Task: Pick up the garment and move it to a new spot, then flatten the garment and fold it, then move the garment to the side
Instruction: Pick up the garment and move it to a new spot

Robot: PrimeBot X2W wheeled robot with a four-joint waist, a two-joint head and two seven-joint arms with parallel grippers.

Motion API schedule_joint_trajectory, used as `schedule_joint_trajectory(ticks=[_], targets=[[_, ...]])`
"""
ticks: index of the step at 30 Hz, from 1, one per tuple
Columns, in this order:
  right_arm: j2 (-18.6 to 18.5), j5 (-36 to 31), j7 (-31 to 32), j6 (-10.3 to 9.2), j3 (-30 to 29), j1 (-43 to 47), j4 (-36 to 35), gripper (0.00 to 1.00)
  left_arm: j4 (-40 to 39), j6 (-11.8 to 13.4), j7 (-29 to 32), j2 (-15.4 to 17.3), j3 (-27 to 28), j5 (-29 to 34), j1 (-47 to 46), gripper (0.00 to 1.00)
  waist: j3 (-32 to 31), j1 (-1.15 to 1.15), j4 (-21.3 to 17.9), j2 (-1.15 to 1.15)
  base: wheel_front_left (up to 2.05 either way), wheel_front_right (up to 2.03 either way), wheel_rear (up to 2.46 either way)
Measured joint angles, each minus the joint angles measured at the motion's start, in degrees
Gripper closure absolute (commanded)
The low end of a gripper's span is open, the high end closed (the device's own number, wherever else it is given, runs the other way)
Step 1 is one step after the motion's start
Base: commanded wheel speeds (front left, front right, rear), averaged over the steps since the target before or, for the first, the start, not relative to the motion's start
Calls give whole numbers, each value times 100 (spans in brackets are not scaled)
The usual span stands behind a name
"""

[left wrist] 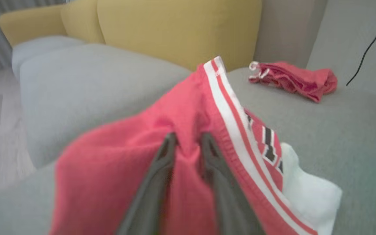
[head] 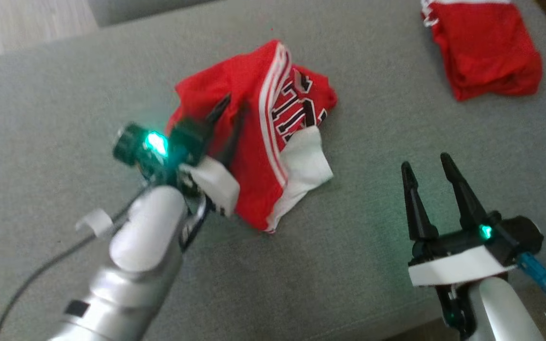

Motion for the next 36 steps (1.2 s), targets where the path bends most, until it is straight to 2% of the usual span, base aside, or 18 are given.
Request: schedule_joint_trajectory(ticks=[4, 7, 11, 15, 19, 24, 31, 36], targets=[[-1, 44, 0, 0, 147, -166, 164, 0, 957, 408, -1039, -296, -55, 25, 47, 0, 223, 1, 32, 0, 0, 0, 0], [-2, 44, 0, -1, 169, -166, 274, 0, 1143, 661, -1279, -378, -66, -60, 103, 0, 155, -1, 108, 0, 0, 0, 0], [-12, 42, 16, 0, 32, -147, 336, 0, 225, 1022, -1289, -390, 44, -192, 491, 0, -61, -1, 351, 0, 0, 0, 0], [-11, -33, 16, 0, -131, 62, 398, 0, -601, 1196, -1294, -399, 240, -160, 1285, 0, -394, -2, 641, 0, 0, 0, 0], [2, -201, 23, 0, -302, 470, 431, 0, -1326, 1383, -1294, -388, 660, 33, 2275, 0, -788, -3, 955, 0, 0, 0, 0], [70, -326, 24, 0, -519, 888, 372, 0, -2252, 1482, -1294, -370, 1125, 243, 3392, 0, -1205, -3, 1406, 0, 0, 0, 0], [143, -520, 24, 0, -728, 1323, 170, 0, -3018, 1292, -1294, -346, 1491, 471, 4564, 0, -1666, -3, 1880, 0, 0, 0, 0], [151, -405, 24, 0, -793, 1650, 89, 0, -3122, 1196, -1294, -346, 1529, 651, 4969, 0, -1850, -3, 2009, 0, 0, 0, 0]])
